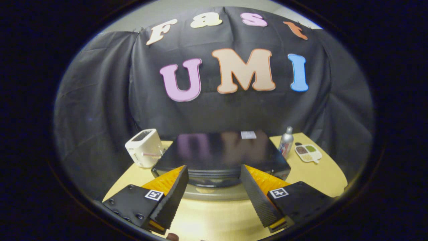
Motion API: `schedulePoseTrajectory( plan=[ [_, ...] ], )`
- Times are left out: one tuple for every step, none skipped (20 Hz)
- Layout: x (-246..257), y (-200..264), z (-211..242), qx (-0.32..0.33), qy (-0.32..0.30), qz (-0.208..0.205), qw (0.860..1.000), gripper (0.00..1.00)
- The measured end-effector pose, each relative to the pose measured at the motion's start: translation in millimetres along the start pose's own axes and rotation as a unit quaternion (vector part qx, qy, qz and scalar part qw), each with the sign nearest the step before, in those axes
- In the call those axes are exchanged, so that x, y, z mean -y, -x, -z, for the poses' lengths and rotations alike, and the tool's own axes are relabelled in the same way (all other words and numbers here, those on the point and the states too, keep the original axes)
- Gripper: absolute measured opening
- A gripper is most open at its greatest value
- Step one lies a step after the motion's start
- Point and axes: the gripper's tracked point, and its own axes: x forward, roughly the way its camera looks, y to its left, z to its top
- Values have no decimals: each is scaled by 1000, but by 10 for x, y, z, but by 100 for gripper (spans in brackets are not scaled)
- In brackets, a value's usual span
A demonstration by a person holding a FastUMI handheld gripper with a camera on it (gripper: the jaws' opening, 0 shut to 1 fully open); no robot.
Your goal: Open the toaster oven, put the food inside, and close the toaster oven door.
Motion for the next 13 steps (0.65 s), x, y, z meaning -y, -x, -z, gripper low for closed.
schedulePoseTrajectory(
  plan=[
    [-20,-1,-174,15,1,-4,1000,99],
    [-29,17,-342,29,5,-6,1000,98],
    [-10,28,-512,43,9,-8,999,98],
    [0,42,-678,56,14,-9,998,98],
    [10,54,-843,68,19,-9,997,98],
    [20,79,-999,81,24,-8,996,98],
    [39,107,-1168,93,30,-7,995,98],
    [51,137,-1320,104,34,-6,994,98],
    [70,150,-1434,112,37,-6,993,98],
    [104,169,-1552,120,40,-4,992,98],
    [148,195,-1643,126,43,0,991,98],
    [197,225,-1739,133,47,6,990,98],
    [263,248,-1830,139,52,14,989,98]
  ],
)
